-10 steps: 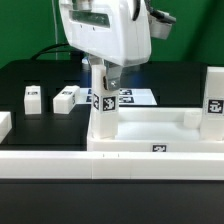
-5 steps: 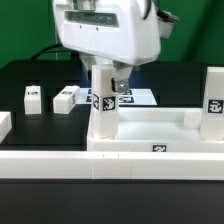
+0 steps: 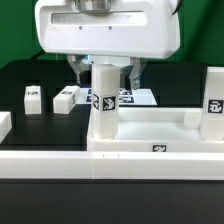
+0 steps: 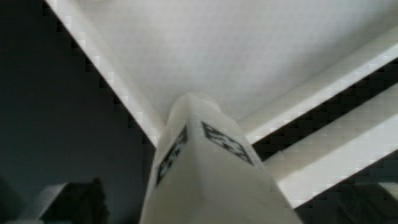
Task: Assemble desk
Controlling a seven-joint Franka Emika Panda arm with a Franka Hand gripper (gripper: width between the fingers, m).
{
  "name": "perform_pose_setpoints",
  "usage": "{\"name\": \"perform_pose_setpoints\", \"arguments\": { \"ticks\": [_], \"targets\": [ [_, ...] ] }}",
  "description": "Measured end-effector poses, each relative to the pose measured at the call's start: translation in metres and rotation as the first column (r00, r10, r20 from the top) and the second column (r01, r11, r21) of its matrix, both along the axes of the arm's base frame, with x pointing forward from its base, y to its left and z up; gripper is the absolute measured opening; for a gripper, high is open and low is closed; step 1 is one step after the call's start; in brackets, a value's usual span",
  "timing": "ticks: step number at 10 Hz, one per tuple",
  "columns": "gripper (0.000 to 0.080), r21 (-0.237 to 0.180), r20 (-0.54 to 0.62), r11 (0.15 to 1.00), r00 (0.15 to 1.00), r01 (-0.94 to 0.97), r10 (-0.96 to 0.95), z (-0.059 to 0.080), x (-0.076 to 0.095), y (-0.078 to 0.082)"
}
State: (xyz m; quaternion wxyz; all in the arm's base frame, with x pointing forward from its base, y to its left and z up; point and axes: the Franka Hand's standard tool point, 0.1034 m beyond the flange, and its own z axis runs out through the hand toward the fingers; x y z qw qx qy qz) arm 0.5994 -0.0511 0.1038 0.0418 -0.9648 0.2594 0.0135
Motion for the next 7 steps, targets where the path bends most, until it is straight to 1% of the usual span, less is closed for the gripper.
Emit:
{"name": "perform_pose_setpoints", "arguments": {
  "ticks": [1,2,3,5,7],
  "targets": [
    [0.0649,-0.001,0.007,0.997,0.997,-0.08,0.081,0.0,0.0,0.0],
    [0.0649,-0.038,-0.002,0.973,0.973,-0.229,0.229,-0.0011,-0.0012,-0.0003],
    [0.0649,-0.054,-0.007,0.937,0.938,-0.345,0.345,-0.0011,-0.0014,-0.0009],
    [0.0649,-0.06,-0.008,0.837,0.839,-0.544,0.544,-0.0012,-0.0018,-0.0038],
    [0.0649,-0.06,-0.006,0.749,0.751,-0.66,0.661,-0.0013,-0.0021,-0.006]
  ]
}}
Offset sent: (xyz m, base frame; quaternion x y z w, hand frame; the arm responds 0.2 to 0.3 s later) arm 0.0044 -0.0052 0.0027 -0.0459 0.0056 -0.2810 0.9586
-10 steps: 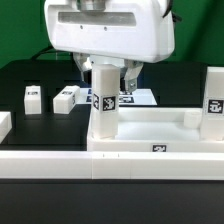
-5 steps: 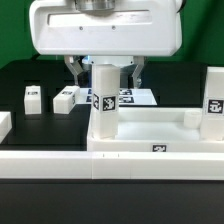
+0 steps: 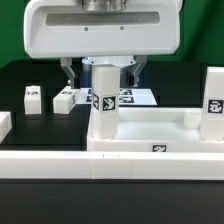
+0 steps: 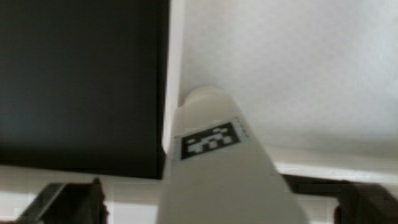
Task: Assemble desk
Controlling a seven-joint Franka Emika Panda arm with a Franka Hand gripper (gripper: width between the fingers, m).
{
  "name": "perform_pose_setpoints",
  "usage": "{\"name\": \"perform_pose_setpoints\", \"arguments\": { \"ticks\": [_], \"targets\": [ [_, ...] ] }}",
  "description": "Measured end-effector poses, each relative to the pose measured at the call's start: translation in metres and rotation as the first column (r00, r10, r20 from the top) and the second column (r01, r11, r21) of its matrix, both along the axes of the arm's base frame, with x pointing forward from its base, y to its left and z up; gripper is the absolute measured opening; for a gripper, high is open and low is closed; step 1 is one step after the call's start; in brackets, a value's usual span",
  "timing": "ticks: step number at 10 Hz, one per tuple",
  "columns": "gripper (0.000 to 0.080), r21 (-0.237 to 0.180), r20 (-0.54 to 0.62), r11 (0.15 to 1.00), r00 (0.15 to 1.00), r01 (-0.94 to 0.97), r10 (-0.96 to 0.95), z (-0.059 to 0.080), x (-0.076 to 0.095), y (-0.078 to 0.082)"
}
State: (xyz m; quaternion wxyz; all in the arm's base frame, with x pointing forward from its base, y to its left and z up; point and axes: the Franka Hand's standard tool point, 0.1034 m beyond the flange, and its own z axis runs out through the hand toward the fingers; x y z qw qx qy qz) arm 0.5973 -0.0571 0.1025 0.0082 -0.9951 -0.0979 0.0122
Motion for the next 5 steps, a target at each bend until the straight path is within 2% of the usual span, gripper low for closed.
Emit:
{"name": "perform_pose_setpoints", "arguments": {
  "ticks": [1,2,3,4,5],
  "targets": [
    [0.0649,0.001,0.001,0.998,0.998,-0.068,0.068,-0.0001,-0.0001,-0.0004],
    [0.0552,0.003,0.001,0.994,0.994,-0.105,0.105,-0.0001,-0.0002,-0.0007],
    [0.0403,0.003,0.001,0.996,0.996,-0.09,0.09,-0.0001,-0.0002,-0.0006],
    [0.0403,0.003,0.001,0.996,0.996,-0.091,0.091,-0.0002,-0.0003,-0.0005],
    [0.0288,0.003,0.001,0.996,0.996,-0.091,0.091,-0.0002,-0.0003,-0.0006]
  ]
}}
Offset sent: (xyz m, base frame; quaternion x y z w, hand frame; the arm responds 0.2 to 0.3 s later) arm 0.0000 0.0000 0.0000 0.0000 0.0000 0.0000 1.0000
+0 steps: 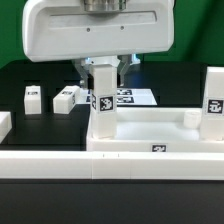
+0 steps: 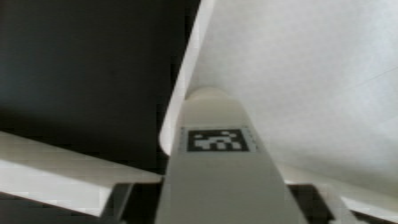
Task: Assemble desk
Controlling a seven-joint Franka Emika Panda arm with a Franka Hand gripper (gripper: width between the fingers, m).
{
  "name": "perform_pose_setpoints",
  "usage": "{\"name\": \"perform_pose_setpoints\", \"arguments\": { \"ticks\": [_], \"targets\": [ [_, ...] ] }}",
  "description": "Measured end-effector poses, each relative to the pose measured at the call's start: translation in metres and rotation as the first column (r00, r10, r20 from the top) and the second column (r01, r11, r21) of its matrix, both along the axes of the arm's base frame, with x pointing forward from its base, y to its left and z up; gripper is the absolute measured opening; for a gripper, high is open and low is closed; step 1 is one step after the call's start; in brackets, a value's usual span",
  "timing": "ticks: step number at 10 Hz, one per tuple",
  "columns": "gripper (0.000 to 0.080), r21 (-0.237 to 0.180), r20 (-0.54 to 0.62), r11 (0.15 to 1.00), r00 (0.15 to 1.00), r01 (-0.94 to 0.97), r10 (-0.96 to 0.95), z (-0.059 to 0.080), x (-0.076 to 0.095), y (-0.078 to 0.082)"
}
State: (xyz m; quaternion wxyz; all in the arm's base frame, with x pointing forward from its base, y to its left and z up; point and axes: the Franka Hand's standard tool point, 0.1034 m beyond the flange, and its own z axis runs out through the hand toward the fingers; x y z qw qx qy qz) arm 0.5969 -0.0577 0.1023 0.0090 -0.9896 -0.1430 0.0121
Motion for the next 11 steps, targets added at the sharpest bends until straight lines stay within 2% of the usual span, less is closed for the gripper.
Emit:
{"name": "perform_pose_setpoints", "arguments": {
  "ticks": [3,7,11],
  "targets": [
    [0.0288,0.002,0.0,1.0,1.0,0.03,-0.03,-0.0002,-0.0002,0.0],
    [0.0289,0.041,-0.012,0.916,0.917,0.398,-0.398,-0.0009,-0.0017,-0.0002],
    [0.029,0.029,-0.028,0.688,0.688,0.726,-0.725,-0.0016,-0.0009,0.0033]
  ]
}}
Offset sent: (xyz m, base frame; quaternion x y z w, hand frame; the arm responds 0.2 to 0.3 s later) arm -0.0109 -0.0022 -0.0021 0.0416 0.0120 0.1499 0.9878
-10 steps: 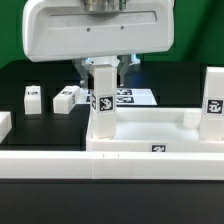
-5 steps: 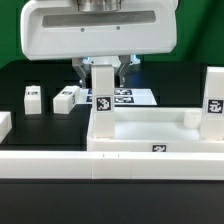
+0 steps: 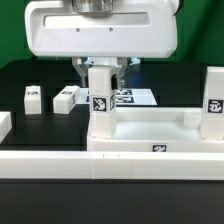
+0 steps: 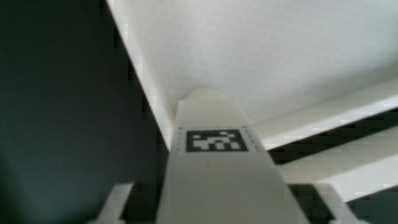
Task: Assemble desk
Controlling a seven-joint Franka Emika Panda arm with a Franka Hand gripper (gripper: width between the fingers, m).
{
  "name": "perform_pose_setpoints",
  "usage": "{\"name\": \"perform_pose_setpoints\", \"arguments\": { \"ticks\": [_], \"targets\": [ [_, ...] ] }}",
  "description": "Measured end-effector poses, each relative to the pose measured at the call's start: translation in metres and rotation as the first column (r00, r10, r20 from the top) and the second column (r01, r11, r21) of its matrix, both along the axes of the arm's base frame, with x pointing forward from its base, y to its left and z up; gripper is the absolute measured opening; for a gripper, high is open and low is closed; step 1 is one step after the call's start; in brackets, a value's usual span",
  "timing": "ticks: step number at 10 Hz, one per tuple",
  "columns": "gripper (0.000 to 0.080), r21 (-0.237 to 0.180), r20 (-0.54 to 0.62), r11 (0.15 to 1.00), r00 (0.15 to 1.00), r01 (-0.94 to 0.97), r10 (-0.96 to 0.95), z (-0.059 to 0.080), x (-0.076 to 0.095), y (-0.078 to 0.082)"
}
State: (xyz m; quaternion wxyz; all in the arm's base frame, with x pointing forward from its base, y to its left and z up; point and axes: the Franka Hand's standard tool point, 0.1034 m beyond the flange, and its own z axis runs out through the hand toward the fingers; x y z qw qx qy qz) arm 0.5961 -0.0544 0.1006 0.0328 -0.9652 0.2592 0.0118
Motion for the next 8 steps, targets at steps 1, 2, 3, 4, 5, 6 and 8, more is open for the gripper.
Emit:
{"name": "perform_pose_setpoints", "arguments": {
  "ticks": [1,2,3,4,5,6,8],
  "targets": [
    [0.0291,0.002,-0.012,0.997,0.997,0.077,-0.077,0.0003,-0.0002,0.0009],
    [0.029,0.006,-0.026,0.988,0.987,0.157,-0.157,0.0011,-0.0005,0.001],
    [0.029,0.008,-0.029,0.974,0.974,0.225,-0.225,0.001,0.0,0.001],
    [0.029,0.008,-0.032,0.96,0.959,0.281,-0.281,0.0008,0.0004,0.0014],
    [0.029,0.005,-0.038,0.927,0.926,0.375,-0.375,0.0006,0.0006,0.0021],
    [0.029,0.005,-0.045,0.889,0.889,0.457,-0.456,0.0003,0.0004,0.0025],
    [0.0291,0.004,-0.054,0.83,0.829,0.557,-0.556,0.0001,0.0007,0.0028]
  ]
}}
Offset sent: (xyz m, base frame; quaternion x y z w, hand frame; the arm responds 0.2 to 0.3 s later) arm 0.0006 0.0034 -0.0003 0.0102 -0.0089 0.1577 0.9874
